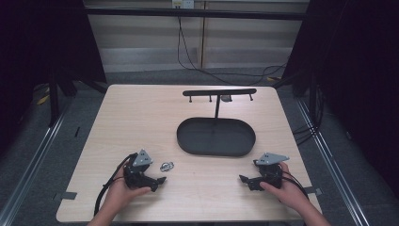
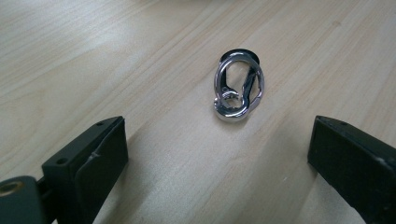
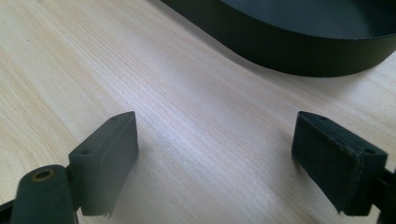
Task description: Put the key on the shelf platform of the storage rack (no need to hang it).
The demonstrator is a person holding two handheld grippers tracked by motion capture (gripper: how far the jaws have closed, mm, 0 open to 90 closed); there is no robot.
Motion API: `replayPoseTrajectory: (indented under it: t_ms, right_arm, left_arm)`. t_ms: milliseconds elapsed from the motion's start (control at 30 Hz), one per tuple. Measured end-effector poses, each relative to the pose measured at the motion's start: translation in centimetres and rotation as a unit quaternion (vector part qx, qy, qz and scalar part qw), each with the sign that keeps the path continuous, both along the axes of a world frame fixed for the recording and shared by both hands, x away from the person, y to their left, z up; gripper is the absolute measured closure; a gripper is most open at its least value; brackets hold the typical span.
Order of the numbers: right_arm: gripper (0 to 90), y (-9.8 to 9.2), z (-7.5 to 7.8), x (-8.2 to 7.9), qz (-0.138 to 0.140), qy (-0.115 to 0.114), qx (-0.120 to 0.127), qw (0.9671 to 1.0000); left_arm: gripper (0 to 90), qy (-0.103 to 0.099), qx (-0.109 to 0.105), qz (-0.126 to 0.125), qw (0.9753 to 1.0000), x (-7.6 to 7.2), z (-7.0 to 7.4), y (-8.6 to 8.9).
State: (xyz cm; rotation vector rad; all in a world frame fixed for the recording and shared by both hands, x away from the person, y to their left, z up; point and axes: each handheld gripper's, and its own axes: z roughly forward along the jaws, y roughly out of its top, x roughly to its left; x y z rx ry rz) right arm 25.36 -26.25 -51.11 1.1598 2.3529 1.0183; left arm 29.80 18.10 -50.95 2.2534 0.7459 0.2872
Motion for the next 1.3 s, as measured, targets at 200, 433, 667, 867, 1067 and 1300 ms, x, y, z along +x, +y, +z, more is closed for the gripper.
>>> replayPoseTrajectory:
  t_ms: [200, 433, 667, 867, 1067, 1300]
  right_arm:
    - [14.2, 0.0, 0.0, 0.0, 0.0, 0.0, 0.0, 1.0]
    - [14.2, 0.0, 0.0, 0.0, 0.0, 0.0, 0.0, 1.0]
    - [14.2, 0.0, 0.0, 0.0, 0.0, 0.0, 0.0, 1.0]
    - [14.2, 0.0, 0.0, 0.0, 0.0, 0.0, 0.0, 1.0]
    - [14.2, 0.0, 0.0, 0.0, 0.0, 0.0, 0.001, 1.0]
    - [14.2, 0.0, 0.0, 0.0, 0.0, 0.0, 0.001, 1.0]
  left_arm:
    - [12.5, 0.005, 0.005, 0.004, 1.0, -0.4, 0.3, -0.1]
    - [20.2, 0.034, 0.056, 0.008, 0.9978, -0.5, 1.6, -0.4]
    - [26.4, 0.071, 0.087, 0.004, 0.9936, 0.0, 3.1, -0.5]
    - [30.6, 0.098, 0.101, 0.001, 0.9901, 0.6, 4.1, -0.6]
    - [32.0, 0.132, 0.122, -0.001, 0.9838, 1.2, 4.5, -1.1]
    - [33.6, 0.147, 0.133, 0.002, 0.9801, 2.0, 4.7, -1.8]
